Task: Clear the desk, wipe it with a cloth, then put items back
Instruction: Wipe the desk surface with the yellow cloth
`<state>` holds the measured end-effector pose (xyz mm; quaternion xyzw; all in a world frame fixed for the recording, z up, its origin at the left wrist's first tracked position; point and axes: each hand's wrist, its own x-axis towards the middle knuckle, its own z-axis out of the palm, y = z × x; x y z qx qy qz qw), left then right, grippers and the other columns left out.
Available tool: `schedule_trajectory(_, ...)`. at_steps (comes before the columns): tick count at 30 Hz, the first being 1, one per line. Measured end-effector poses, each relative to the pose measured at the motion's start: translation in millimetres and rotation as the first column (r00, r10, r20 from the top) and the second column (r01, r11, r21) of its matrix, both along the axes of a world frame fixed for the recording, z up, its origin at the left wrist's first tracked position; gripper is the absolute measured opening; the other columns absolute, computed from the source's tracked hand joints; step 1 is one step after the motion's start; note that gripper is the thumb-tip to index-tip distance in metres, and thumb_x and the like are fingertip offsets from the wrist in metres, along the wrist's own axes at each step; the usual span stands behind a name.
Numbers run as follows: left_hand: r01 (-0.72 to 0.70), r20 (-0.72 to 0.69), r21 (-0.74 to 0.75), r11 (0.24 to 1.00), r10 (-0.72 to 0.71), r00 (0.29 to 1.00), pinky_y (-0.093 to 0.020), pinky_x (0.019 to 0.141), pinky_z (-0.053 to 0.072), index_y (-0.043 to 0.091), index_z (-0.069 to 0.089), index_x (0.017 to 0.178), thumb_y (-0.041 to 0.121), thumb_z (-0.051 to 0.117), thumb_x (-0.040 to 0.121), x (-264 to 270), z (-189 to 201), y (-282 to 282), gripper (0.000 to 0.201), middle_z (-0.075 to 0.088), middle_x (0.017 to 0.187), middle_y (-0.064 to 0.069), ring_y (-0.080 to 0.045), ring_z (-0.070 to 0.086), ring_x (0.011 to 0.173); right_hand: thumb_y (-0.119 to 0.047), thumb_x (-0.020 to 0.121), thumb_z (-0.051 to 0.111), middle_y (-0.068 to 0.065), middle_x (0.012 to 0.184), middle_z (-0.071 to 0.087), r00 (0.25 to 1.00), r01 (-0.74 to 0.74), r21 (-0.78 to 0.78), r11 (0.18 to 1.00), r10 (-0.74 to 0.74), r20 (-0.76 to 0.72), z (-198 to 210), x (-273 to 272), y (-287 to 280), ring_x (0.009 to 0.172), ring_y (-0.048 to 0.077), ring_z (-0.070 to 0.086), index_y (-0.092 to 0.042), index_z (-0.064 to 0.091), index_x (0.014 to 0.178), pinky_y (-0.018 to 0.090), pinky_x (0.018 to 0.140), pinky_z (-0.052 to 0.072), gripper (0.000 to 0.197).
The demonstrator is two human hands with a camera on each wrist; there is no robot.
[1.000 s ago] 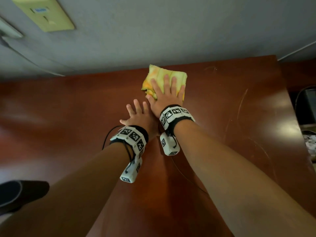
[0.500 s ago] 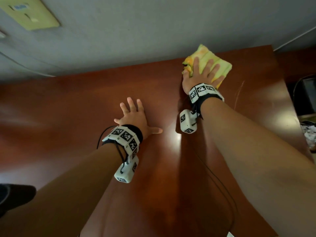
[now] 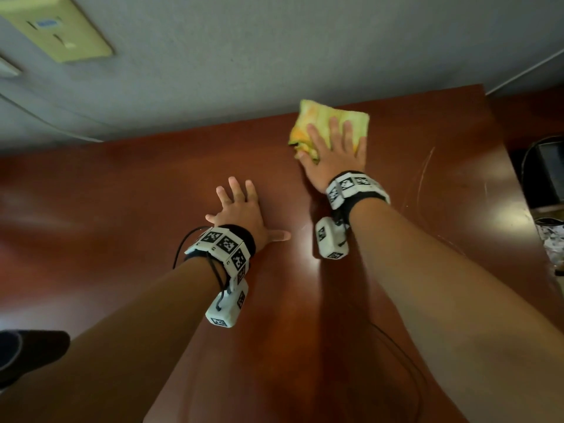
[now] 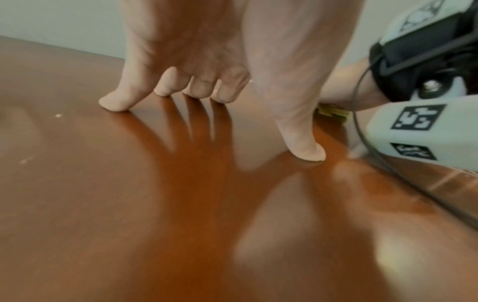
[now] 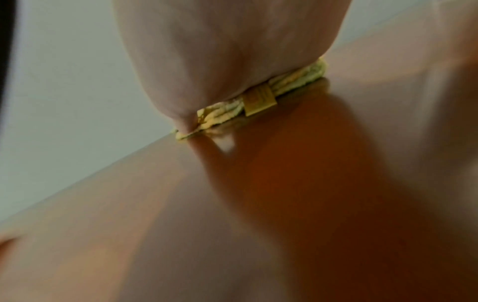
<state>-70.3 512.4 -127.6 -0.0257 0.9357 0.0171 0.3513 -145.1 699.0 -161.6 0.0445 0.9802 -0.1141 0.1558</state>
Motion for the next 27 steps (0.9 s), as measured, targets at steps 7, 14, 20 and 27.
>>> schedule_trajectory(7,0.02,0.0,-0.008,1.0,-0.02,1.0,-0.069,0.11,0.029,0.015,-0.014,0.157,0.085,0.062,0.065,0,1,1,0.138,-0.02,0.164,-0.015,-0.041,-0.009,0.151,-0.068,0.097,0.016,0.001,0.166,-0.018,0.964,0.25,0.088,0.964,-0.256,0.066,-1,20,78,0.152,0.028,-0.018,-0.045,-0.002,0.157,0.058,0.12,-0.01,0.067)
schedule_trajectory(14,0.026,-0.008,-0.013,1.0,-0.026,1.0,-0.069,0.109,0.03,0.014,-0.013,0.157,0.079,0.065,0.07,-1,0,0,0.133,-0.019,0.164,-0.014,-0.041,-0.008,0.151,-0.061,0.1,0.021,0.009,0.166,-0.017,1.0,-0.026,0.029,0.999,0.026,-0.005,-5,69,-40,0.151,0.037,-0.019,-0.041,0.0,0.158,0.063,0.116,-0.012,0.065)
schedule_trajectory(20,0.018,-0.046,-0.004,1.0,-0.018,0.999,-0.069,0.11,0.03,0.016,-0.011,0.158,0.076,0.063,0.074,1,-4,0,0.126,-0.017,0.165,-0.013,-0.04,-0.007,0.152,-0.059,0.102,0.021,0.002,0.168,-0.012,0.989,-0.144,0.019,0.989,0.145,-0.035,-6,87,-59,0.153,0.028,-0.015,-0.045,0.004,0.157,0.058,0.119,-0.009,0.06)
schedule_trajectory(27,0.029,-0.027,-0.017,0.999,-0.03,0.999,-0.068,0.111,0.028,0.016,-0.013,0.158,0.088,0.06,0.063,2,-2,-1,0.139,-0.019,0.165,-0.013,-0.04,-0.007,0.152,-0.063,0.101,0.012,-0.003,0.166,-0.018,0.998,0.041,0.087,0.995,-0.045,0.045,-4,70,46,0.152,0.025,-0.018,-0.047,-0.007,0.156,0.056,0.121,-0.008,0.06)
